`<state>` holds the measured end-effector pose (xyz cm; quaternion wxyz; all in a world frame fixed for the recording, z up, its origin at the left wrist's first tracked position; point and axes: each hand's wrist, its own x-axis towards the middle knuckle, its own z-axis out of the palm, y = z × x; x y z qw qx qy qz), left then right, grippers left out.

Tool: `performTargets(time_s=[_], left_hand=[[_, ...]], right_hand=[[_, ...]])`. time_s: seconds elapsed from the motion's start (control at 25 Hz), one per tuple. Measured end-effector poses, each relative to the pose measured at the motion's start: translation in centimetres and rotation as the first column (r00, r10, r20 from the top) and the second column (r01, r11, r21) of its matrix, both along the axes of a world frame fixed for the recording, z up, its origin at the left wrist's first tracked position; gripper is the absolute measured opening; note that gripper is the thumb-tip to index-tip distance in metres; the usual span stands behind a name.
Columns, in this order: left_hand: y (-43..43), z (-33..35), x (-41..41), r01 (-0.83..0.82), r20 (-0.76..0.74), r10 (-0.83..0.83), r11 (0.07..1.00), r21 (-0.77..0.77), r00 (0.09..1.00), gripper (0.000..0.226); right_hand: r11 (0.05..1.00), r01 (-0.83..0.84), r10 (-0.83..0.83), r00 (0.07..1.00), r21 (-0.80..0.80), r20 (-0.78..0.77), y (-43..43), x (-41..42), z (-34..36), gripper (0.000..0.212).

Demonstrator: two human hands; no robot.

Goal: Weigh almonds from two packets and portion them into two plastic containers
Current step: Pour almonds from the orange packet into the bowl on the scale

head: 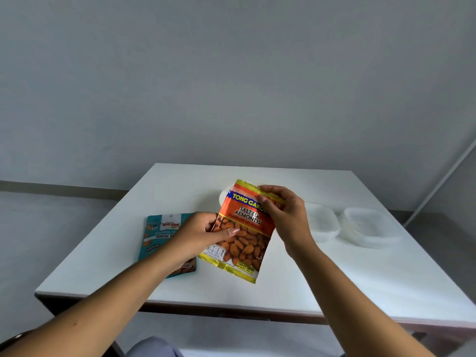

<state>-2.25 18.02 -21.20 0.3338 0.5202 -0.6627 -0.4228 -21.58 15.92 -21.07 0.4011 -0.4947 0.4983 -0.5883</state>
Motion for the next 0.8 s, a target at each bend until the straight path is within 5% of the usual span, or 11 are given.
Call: performTargets(time_s=[0.36, 0.8], left_hand=[[-0.2, -0.5, -0.1, -0.015, -0.110, 0.017, 1.000, 0.019, 0.994, 0.024], [-1.0, -0.3, -0.7, -0.288, -0.310, 0.254, 0.955, -0.069, 0.916, 0.022]], right_hand=[[0.995, -0.084, 0.077, 0.990, -0.056, -0.122, 0.8, -0.9, -0.1, 0.018], [0.972, -0.233, 0.223, 0.958, -0.035, -0.181, 1.4, -0.6, -0.7, 0.021]])
